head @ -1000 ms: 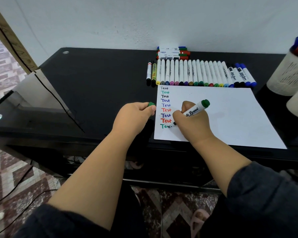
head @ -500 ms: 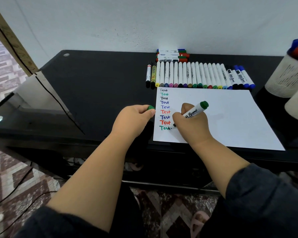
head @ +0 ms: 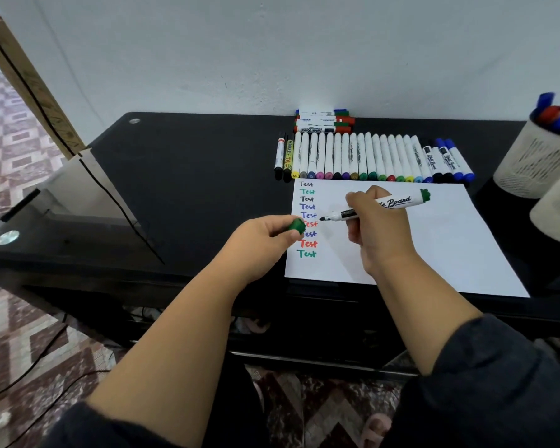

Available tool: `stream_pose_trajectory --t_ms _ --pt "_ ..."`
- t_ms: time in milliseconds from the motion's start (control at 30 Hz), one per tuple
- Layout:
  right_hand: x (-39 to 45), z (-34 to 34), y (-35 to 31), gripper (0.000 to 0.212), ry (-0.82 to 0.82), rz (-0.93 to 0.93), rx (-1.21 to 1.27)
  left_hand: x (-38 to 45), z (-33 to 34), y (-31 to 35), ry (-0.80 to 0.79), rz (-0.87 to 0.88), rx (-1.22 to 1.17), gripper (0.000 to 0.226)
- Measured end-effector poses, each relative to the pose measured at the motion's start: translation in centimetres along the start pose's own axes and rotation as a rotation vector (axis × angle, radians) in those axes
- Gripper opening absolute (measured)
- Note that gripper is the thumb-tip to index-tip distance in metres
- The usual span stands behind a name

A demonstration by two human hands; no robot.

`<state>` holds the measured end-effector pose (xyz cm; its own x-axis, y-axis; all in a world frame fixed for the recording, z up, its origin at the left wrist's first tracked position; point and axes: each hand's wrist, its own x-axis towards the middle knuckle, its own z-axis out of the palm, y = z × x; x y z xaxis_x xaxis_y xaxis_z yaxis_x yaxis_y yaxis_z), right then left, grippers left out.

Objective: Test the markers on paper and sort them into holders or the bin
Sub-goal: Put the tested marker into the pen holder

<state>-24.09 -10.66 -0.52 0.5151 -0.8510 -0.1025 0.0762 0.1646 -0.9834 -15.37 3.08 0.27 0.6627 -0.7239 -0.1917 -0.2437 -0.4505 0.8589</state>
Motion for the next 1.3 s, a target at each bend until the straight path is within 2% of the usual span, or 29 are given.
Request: stream_pose_trajectory --t_ms 300,467,633,700,833,933,1067,1300 --pt "-0.7 0.6 -0.1 0.041 -0.1 -0.053 -0.088 -0.4 0.7 0.8 -0.048 0.083 -0.052 0.032" --pt "-0.8 0.8 -0.1 0.04 -0.175 0.036 -0.025 -0.2 0.7 0.7 0.013 0.077 -0.115 0.033" --pt "-0.8 0.9 -0.5 0.034 -0.249 0.066 0.03 0.2 0.5 0.7 0.102 0.022 -0.193 0.018" --pt "-0.7 0.9 -1.0 0.025 -0.259 0.085 0.086 0.3 0.4 0.7 0.117 0.007 -0.225 0.014" --pt "-0.4 1.1 -1.5 0.026 -0.121 0.097 0.048 0.4 0.4 0.9 0.083 -0.032 -0.222 0.021" --pt "-0.4 1.9 -1.1 0.025 -0.05 0.137 0.021 0.5 0.6 0.9 0.091 -0.083 -0.246 0.013" --pt "-0.3 2.7 -0.7 0.024 -0.017 0.212 0.087 0.6 0.7 1.0 0.168 -0.081 -0.182 0.009" --pt "0.2 2.9 -0.4 0.025 -0.011 0.256 0.092 1.0 0.9 1.1 0.165 -0.082 -0.172 0.006"
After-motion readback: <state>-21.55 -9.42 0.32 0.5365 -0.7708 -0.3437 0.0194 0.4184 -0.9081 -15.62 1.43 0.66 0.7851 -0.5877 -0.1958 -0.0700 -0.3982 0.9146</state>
